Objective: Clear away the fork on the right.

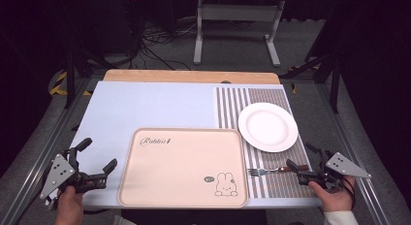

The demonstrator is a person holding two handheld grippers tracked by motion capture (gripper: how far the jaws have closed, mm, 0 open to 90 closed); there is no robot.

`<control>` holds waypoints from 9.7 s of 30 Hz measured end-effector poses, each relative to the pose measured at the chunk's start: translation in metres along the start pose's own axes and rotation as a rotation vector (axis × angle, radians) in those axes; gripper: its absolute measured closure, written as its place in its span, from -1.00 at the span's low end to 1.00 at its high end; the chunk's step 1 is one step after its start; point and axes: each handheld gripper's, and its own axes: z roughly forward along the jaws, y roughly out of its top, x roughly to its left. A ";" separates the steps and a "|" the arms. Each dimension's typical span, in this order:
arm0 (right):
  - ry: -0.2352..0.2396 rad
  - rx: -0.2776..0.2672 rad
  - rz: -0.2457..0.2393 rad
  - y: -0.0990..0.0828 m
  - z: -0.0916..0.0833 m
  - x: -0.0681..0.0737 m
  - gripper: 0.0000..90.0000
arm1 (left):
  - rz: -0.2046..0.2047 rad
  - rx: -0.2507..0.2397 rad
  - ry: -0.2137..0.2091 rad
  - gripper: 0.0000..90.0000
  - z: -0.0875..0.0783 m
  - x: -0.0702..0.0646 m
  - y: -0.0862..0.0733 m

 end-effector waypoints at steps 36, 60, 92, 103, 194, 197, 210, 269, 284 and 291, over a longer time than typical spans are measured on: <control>0.154 0.150 -0.052 0.055 0.053 -0.003 -0.97 | -0.009 0.013 0.001 -1.00 0.000 0.001 -0.001; 0.375 0.677 -0.426 0.108 0.082 0.001 -0.71 | -0.008 0.018 0.002 -1.00 0.000 0.001 -0.001; 0.552 1.097 -0.449 0.071 0.094 0.004 -0.63 | -0.008 0.021 -0.004 -1.00 0.000 0.001 -0.001; 0.566 1.110 -0.454 0.058 0.094 0.007 -0.45 | -0.006 0.019 -0.003 -1.00 0.001 0.001 -0.001; 0.697 1.007 -0.731 0.141 0.143 0.071 0.75 | -0.026 0.009 -0.003 -1.00 0.000 0.002 -0.002; 0.707 1.005 -0.731 0.143 0.151 0.079 0.75 | -0.025 0.007 -0.006 -1.00 0.000 0.002 -0.002; 0.745 0.989 -0.706 0.147 0.178 0.111 0.75 | -0.023 0.005 -0.009 -1.00 0.000 0.002 -0.001; 0.050 1.044 0.322 0.135 0.192 0.144 0.75 | -0.022 0.008 -0.010 -1.00 0.001 0.001 -0.001; -0.001 1.118 0.345 0.108 0.200 0.146 0.75 | -0.021 0.009 -0.011 -1.00 0.001 0.001 -0.001; -0.020 1.152 0.363 0.093 0.203 0.144 0.75 | -0.019 0.010 -0.015 -1.00 0.001 0.001 -0.001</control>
